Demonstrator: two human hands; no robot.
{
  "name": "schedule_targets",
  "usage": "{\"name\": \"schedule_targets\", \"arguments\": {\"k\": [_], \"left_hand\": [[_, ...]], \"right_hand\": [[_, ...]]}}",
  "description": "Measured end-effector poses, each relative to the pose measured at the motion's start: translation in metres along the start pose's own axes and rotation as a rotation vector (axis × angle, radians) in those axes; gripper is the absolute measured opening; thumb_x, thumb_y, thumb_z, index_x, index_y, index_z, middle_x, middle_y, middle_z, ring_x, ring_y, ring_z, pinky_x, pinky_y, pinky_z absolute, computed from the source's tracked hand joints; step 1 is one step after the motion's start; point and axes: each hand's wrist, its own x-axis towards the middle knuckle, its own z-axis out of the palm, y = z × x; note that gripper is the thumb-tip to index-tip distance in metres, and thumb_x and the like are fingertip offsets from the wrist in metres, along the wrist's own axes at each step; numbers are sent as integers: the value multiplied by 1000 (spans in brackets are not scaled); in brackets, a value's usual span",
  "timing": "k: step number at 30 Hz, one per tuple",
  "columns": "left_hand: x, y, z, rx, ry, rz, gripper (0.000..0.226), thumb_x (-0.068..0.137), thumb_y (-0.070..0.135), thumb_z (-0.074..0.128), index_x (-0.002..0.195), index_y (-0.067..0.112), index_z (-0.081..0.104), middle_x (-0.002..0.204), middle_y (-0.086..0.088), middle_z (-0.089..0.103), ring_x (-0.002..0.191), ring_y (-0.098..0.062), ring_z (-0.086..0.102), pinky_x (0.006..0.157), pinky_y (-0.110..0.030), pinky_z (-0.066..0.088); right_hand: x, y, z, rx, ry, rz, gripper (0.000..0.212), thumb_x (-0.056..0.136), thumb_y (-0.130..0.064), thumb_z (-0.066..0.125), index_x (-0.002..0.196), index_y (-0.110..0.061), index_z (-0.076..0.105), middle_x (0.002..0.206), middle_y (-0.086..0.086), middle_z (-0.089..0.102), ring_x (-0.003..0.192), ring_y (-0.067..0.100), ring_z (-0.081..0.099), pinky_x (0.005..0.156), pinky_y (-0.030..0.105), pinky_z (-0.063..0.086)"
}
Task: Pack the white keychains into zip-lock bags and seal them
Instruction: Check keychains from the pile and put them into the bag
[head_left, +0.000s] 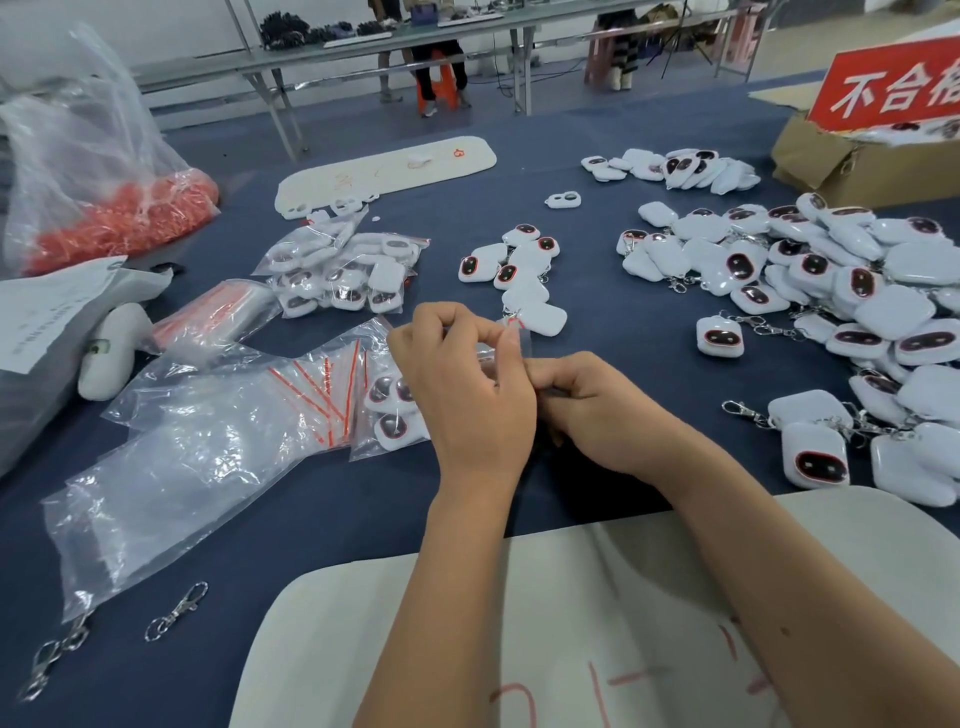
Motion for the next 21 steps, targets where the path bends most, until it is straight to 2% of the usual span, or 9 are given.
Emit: {"name": "schedule_targets", "arguments": {"k": [2,4,6,8,11,14,16,18,21], "left_hand": [[0,-1,2,-6,-25,-21,18,90,20,68,74,16,62,98,2,55,99,-17,40,85,-22,31],[-1,-5,3,27,-84,-14,18,89,19,69,72,15,64,97,0,56,97,-20,42,84,-24,30],[-3,-6,4,112,-188,-8,19,89,17,71,71,16,64,95,2,55,95,-20,42,82,-25,31],[-6,-4,5,175,-276,12,21,89,17,73,72,19,62,93,6,53,94,-17,42,80,-25,32],[-8,1,8,95,-267,61,16,89,12,70,75,15,63,90,4,56,85,-17,50,75,-29,42],[-10,4,9,-19,-232,86,14,89,8,68,77,12,65,89,1,59,74,-17,58,65,-36,52],[-10,5,8,-43,-218,84,12,89,7,68,78,12,66,91,1,61,74,-13,59,64,-34,53],[-8,3,6,-41,-194,67,10,88,7,68,81,13,68,92,1,61,78,-14,59,66,-33,53],[-5,0,4,-7,-138,63,8,87,8,69,84,15,69,93,2,63,85,-18,60,74,-38,51]], "right_hand": [[-1,-1,4,-9,193,11,36,91,3,48,93,-11,81,79,0,74,60,20,53,61,35,50],[-3,1,1,-142,528,24,39,88,9,52,88,-14,83,82,-7,77,64,18,62,64,31,52],[-7,1,-8,-474,839,80,34,88,5,57,92,-18,82,89,-9,75,87,19,63,76,22,42],[-11,2,-20,-732,1022,204,27,89,-5,62,104,-20,79,110,1,72,115,30,53,91,29,34],[-13,6,-28,-871,949,494,41,90,-23,68,131,-22,67,147,15,50,142,41,32,109,54,31],[-11,8,-30,-898,742,612,44,97,-34,64,139,-23,61,160,12,39,147,44,28,117,55,26],[-9,11,-31,-894,670,476,32,99,-28,66,129,-21,68,149,6,54,138,37,42,110,44,34],[-8,13,-27,-805,653,275,20,97,-13,66,115,-18,75,125,4,69,120,30,54,95,31,39],[-8,9,-19,-543,694,67,28,91,6,64,97,-16,79,93,-3,76,86,8,65,81,22,51]]}}
